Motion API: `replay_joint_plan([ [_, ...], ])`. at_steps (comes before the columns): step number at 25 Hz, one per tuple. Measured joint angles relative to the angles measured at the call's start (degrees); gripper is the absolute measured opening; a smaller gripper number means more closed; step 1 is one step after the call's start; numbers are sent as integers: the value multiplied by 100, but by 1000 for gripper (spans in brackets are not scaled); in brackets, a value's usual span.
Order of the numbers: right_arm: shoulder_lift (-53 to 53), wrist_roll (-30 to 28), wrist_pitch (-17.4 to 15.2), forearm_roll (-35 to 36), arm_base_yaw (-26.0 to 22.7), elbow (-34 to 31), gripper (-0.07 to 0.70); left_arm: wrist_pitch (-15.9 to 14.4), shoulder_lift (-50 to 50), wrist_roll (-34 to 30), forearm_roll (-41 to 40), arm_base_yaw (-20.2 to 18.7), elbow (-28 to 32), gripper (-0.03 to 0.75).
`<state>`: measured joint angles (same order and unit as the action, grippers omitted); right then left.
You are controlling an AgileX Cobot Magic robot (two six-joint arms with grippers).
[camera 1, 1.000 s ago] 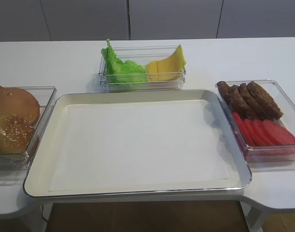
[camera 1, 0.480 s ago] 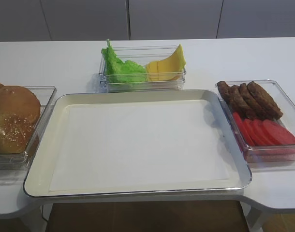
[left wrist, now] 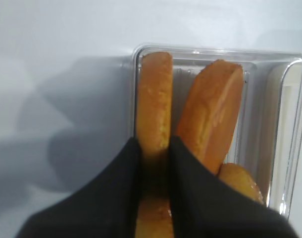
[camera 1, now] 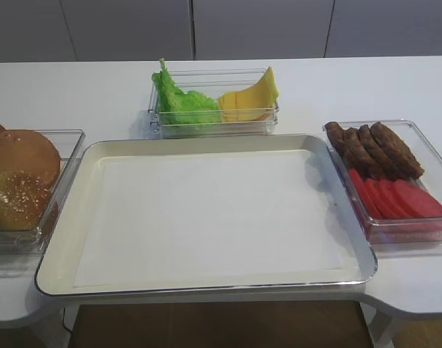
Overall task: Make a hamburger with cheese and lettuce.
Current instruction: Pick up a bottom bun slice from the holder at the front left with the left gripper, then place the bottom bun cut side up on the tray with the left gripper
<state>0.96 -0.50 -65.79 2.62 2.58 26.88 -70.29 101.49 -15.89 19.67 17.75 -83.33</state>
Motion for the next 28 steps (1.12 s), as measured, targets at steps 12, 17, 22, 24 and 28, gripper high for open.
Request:
replay_joint_plan([
  [12, 0, 0, 0, 0, 0, 0, 430, -12, -685, 21, -199, 0, 0, 108],
  [17, 0, 0, 0, 0, 0, 0, 430, -32, -964, 121, -397, 0, 0, 105],
  [22, 0, 0, 0, 0, 0, 0, 430, -43, -1148, 133, -420, -105, 0, 105],
  [24, 0, 0, 0, 0, 0, 0, 430, -43, -1239, 133, -425, -198, 0, 105],
  [28, 0, 0, 0, 0, 0, 0, 430, -65, -1363, 133, -434, -502, -13, 105],
])
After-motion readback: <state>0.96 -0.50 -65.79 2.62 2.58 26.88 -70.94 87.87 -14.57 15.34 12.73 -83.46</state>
